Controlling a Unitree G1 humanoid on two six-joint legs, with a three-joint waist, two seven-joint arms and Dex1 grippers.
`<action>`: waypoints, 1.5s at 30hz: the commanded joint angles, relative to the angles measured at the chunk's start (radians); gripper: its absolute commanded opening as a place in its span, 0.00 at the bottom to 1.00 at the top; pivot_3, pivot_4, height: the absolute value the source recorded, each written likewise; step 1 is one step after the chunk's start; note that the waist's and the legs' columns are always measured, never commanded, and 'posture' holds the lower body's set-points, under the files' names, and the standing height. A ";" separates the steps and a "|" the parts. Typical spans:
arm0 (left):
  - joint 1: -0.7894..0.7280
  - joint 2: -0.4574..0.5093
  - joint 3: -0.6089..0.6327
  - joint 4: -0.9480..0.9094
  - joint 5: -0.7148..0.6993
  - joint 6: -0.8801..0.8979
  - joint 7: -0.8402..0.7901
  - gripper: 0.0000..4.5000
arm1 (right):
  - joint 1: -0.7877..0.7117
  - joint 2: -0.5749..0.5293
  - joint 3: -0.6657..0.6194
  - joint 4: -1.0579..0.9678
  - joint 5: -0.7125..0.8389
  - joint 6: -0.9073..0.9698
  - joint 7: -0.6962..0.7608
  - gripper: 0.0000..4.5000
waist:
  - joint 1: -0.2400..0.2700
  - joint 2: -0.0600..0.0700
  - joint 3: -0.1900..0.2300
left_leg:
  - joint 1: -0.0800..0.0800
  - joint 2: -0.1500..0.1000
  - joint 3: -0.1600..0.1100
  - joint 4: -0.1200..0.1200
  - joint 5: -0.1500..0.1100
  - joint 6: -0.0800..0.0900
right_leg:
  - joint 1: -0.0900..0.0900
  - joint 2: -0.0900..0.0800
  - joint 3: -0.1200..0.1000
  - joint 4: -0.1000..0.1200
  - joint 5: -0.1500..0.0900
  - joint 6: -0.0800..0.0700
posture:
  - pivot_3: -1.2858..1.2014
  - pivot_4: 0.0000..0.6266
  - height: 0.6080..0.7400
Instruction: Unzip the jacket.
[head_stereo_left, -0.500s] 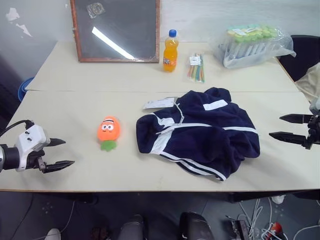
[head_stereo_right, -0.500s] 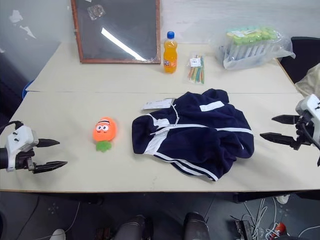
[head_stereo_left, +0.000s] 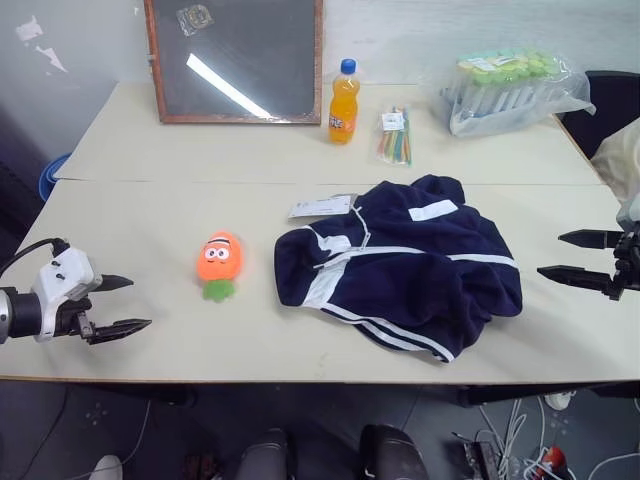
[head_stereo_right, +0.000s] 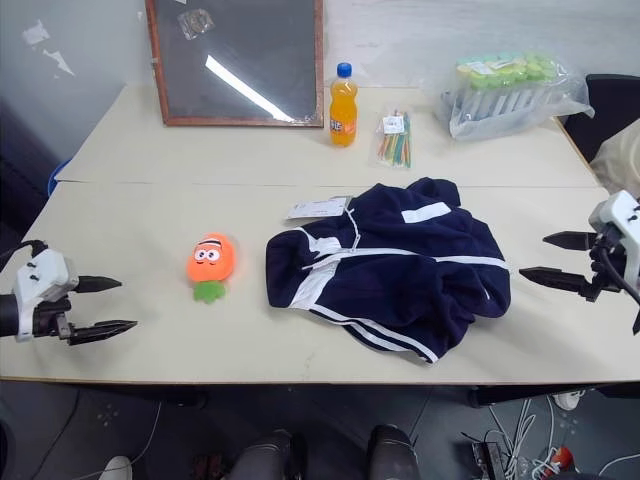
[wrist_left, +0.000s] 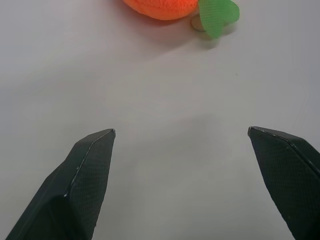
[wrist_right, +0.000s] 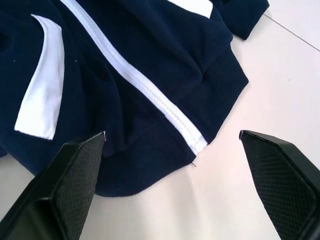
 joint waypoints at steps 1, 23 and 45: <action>-0.002 -0.029 0.025 -0.068 -0.045 0.073 0.041 1.00 | -0.001 -0.016 -0.049 -0.046 0.025 0.006 -0.014 1.00 | 0.000 0.000 0.000 | 0.000 0.000 0.000 0.000 0.000 0.000 | 0.000 0.000 0.000 0.000 0.000 0.000 | 0.52 0.24 1.00; -0.441 -0.533 -0.072 -0.482 -0.210 0.960 0.909 1.00 | 0.000 0.189 -0.083 -1.081 0.585 0.549 -0.349 1.00 | 0.055 -0.005 0.000 | -0.001 -0.004 -0.012 0.003 0.000 0.000 | 0.002 0.000 0.000 0.000 0.001 0.001 | 0.52 0.24 1.00; -0.419 -0.563 -0.056 -0.388 -0.115 0.951 0.989 0.07 | -0.069 0.270 0.049 -1.077 0.566 0.506 -0.413 1.00 | 0.052 -0.008 0.000 | -0.001 -0.004 -0.012 0.002 0.000 0.000 | 0.002 0.001 -0.001 -0.001 0.001 0.001 | 0.52 0.24 1.00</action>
